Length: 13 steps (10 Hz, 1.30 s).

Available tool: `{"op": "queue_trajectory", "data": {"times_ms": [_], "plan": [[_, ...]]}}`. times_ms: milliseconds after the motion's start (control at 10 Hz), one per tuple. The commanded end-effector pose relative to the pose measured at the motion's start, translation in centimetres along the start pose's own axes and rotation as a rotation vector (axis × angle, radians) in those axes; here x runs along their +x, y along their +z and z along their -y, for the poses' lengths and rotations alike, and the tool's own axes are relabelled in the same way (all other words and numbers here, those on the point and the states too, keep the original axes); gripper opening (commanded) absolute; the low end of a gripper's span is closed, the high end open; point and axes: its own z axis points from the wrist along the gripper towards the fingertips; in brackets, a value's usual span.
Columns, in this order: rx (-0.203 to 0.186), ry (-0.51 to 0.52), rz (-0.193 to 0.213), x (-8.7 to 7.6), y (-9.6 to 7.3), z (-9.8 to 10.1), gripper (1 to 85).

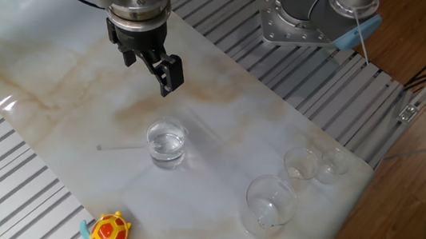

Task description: Stir the beaker with a glass rod

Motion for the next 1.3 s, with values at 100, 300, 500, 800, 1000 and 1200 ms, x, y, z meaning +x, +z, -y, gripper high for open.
{"op": "queue_trajectory", "data": {"times_ms": [100,300,500,800,1000,1200], "plan": [[-0.065,0.046,-0.047,1.2,0.1,-2.5,3.3],[-0.059,0.037,-0.046,1.2,0.1,-2.3,3.0],[-0.06,0.014,-0.044,1.2,0.1,-1.9,2.7],[-0.106,0.004,-0.044,1.4,-0.6,-2.1,2.7],[-0.098,-0.012,-0.02,0.8,-0.6,-1.9,2.7],[-0.135,0.03,-0.022,0.8,-0.7,-2.8,2.3]]}}
